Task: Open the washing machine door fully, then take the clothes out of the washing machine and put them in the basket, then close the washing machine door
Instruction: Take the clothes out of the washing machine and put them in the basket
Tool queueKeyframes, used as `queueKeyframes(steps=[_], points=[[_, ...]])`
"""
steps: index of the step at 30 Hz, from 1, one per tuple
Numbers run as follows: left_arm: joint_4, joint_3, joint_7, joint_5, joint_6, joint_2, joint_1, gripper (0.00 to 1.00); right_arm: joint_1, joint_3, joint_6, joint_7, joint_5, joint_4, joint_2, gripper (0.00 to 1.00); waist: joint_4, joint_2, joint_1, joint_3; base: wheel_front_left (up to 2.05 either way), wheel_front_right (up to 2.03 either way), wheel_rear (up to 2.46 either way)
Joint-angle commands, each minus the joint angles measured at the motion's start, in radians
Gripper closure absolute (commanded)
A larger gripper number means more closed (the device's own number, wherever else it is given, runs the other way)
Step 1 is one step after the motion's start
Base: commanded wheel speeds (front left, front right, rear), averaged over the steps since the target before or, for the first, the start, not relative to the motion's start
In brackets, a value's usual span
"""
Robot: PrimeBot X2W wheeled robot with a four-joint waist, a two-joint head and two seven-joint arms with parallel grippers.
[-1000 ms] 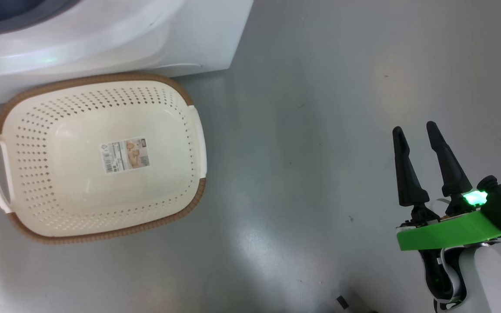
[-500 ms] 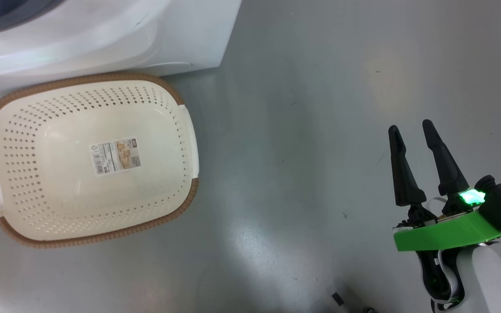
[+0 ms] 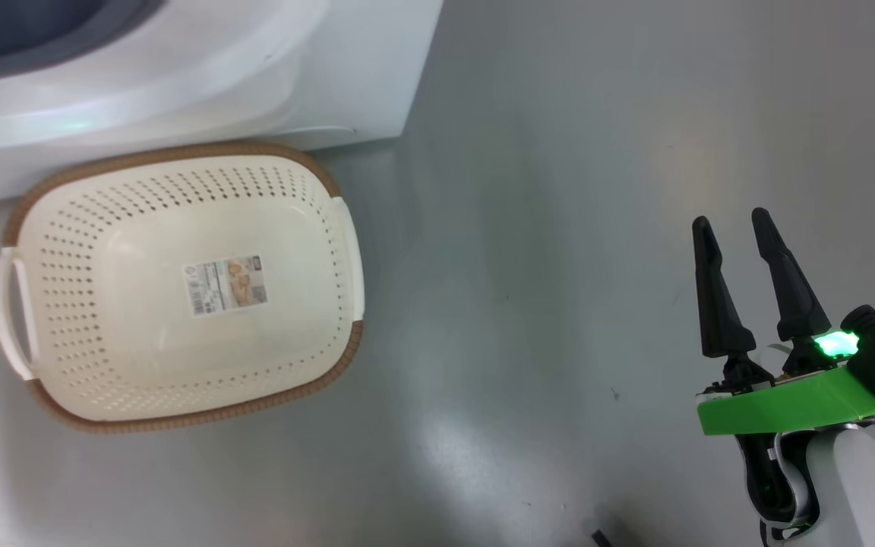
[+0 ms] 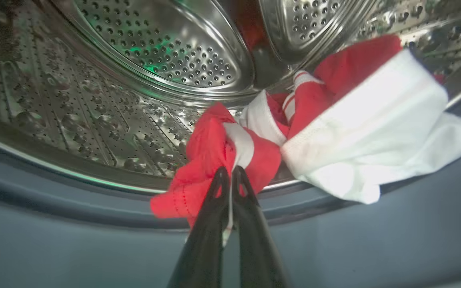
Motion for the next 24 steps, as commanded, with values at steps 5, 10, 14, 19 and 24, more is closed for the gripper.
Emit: queueKeyframes(steps=[5, 10, 14, 19, 24], points=[[-0.223, 0.099, -0.012, -0.077, 0.010, 0.017, 0.150, 1.00, 0.025, 0.011, 0.006, -0.006, -0.015, -0.004, -0.003, 0.00, 0.046, 0.0000, -0.0001, -0.081, 0.00, 0.00, 0.00], [-0.389, 0.177, -0.012, -0.099, 0.011, -0.023, 0.292, 1.00, 0.049, 0.003, 0.006, -0.006, -0.020, 0.007, -0.003, 0.00, 0.066, 0.0000, -0.0001, -0.146, 0.00, 0.00, 0.00], [-0.478, 0.227, -0.012, -0.100, 0.001, -0.051, 0.380, 1.00, 0.070, -0.003, 0.006, -0.006, -0.021, 0.016, -0.003, 0.00, 0.075, 0.0000, -0.0001, -0.189, 0.00, 0.00, 0.00], [-0.614, 0.295, -0.012, -0.076, -0.029, -0.098, 0.524, 1.00, 0.111, -0.015, 0.006, -0.006, -0.022, 0.026, -0.003, 0.00, 0.090, 0.0000, -0.0001, -0.252, 0.00, 0.00, 0.00], [-0.732, 0.351, -0.012, -0.059, -0.063, -0.157, 0.637, 1.00, 0.138, -0.035, 0.006, -0.006, -0.023, 0.024, -0.003, 0.00, 0.110, 0.0000, -0.0001, -0.291, 0.00, 0.00, 0.00]])
